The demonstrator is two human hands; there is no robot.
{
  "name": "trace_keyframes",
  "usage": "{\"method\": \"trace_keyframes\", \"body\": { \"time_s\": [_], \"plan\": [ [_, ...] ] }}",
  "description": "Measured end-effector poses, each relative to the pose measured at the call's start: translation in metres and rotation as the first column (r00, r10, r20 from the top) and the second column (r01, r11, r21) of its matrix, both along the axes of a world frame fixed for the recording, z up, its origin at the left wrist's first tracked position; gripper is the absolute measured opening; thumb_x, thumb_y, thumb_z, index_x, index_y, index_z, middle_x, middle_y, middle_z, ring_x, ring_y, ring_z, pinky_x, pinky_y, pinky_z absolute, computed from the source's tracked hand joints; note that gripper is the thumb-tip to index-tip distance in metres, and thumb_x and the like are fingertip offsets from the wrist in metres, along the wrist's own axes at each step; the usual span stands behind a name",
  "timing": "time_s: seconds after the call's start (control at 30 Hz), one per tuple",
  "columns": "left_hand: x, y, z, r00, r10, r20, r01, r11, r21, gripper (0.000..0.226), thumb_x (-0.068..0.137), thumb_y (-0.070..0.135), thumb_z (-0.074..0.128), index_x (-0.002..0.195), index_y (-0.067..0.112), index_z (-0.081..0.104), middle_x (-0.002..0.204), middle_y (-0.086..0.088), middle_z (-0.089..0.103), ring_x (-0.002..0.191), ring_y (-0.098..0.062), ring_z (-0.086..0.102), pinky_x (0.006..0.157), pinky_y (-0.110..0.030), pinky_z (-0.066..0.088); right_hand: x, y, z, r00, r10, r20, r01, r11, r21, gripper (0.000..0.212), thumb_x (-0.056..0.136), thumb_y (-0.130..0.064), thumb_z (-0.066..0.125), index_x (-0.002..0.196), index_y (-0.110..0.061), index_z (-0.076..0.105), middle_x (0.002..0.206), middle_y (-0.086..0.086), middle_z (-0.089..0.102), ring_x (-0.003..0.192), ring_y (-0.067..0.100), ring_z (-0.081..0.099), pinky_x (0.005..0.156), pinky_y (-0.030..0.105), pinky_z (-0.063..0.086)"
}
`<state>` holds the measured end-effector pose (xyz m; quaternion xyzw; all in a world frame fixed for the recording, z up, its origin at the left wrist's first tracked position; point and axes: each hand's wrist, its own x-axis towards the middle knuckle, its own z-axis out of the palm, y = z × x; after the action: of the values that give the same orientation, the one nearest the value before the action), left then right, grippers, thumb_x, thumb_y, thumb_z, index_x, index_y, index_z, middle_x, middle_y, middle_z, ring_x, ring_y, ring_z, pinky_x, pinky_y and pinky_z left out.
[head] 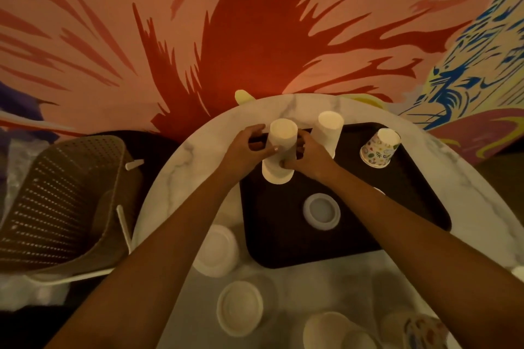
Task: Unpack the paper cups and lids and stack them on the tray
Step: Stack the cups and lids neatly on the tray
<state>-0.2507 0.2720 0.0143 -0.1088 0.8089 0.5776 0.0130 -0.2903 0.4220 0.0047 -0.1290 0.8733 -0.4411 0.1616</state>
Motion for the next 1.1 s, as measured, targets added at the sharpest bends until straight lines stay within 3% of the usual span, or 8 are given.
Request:
{"method": "trace_keyframes", "body": {
  "time_s": [0.13,0.33,0.57,0.7,0.83,0.93,1.1],
  "plan": [
    [0.037,0.003,0.019,1.0,-0.007,-0.001,0.007,1.0,-0.001,0.053,0.084,0.02,0.065,0.132,0.016,0.043,0.133,-0.003,0.049,0.116,-0.018,0.052,0.09,-0.026,0.042,0.018,0.017,0.026,0.999,-0.003,-0.051,0.005,0.999,0.038,0.077,0.078,-0.015,0.071,0.141,-0.009,0.027,0.138,0.01,0.042,0.125,0.025,0.044,0.096,0.029,0.038],
    [0.121,0.022,0.025,0.993,-0.085,0.08,0.086,0.996,-0.009,0.045,0.084,0.019,0.065,0.126,0.022,0.048,0.12,0.009,0.05,0.111,-0.012,0.053,0.091,-0.026,0.044,0.081,0.056,0.069,0.998,0.047,-0.046,-0.047,0.999,0.002,0.061,0.085,-0.016,0.063,0.138,-0.015,0.033,0.13,0.008,0.049,0.107,0.016,0.052,0.085,0.025,0.042],
    [0.207,0.05,0.012,0.971,-0.201,0.133,0.19,0.978,0.092,0.037,0.078,0.031,0.066,0.112,0.038,0.053,0.114,0.024,0.053,0.105,0.002,0.054,0.078,-0.008,0.042,0.172,0.103,0.079,0.989,0.149,0.02,-0.148,0.988,-0.052,0.05,0.085,-0.005,0.06,0.131,-0.017,0.042,0.115,-0.001,0.05,0.108,0.016,0.054,0.087,0.024,0.046],
    [0.234,0.067,0.008,0.949,-0.257,0.184,0.242,0.965,0.1,0.047,0.061,0.047,0.067,0.107,0.047,0.054,0.116,0.022,0.054,0.108,0.003,0.053,0.084,-0.011,0.041,0.208,0.125,0.072,0.97,0.218,0.112,-0.211,0.975,-0.071,0.059,0.083,0.007,0.055,0.135,-0.017,0.037,0.127,0.005,0.049,0.117,0.014,0.049,0.092,0.02,0.04],
    [0.246,0.086,0.005,0.944,-0.271,0.187,0.254,0.961,0.109,0.054,0.058,0.044,0.072,0.11,0.043,0.055,0.124,0.016,0.054,0.115,-0.003,0.051,0.096,-0.023,0.041,0.24,0.141,0.048,0.943,0.285,0.172,-0.297,0.954,0.046,0.086,0.077,-0.004,0.069,0.145,-0.023,0.019,0.146,0.002,0.035,0.132,0.017,0.037,0.106,0.028,0.036],
    [0.249,0.099,0.002,0.95,-0.259,0.176,0.249,0.965,0.076,0.05,0.066,0.035,0.076,0.108,0.046,0.05,0.123,0.016,0.052,0.113,-0.006,0.051,0.09,-0.017,0.042,0.259,0.14,0.023,0.96,0.223,0.17,-0.232,0.972,0.031,0.086,0.075,-0.015,0.074,0.143,-0.022,0.022,0.147,-0.002,0.034,0.135,0.017,0.034,0.109,0.032,0.031],
    [0.251,0.111,-0.004,0.964,-0.216,0.154,0.206,0.975,0.077,0.051,0.073,0.023,0.075,0.112,0.04,0.048,0.118,0.016,0.053,0.11,-0.009,0.053,0.082,-0.015,0.045,0.267,0.129,-0.004,0.989,0.098,0.108,-0.089,0.992,-0.085,0.077,0.071,-0.013,0.077,0.135,-0.019,0.034,0.139,0.0,0.043,0.13,0.016,0.04,0.102,0.023,0.031]
  ]
}}
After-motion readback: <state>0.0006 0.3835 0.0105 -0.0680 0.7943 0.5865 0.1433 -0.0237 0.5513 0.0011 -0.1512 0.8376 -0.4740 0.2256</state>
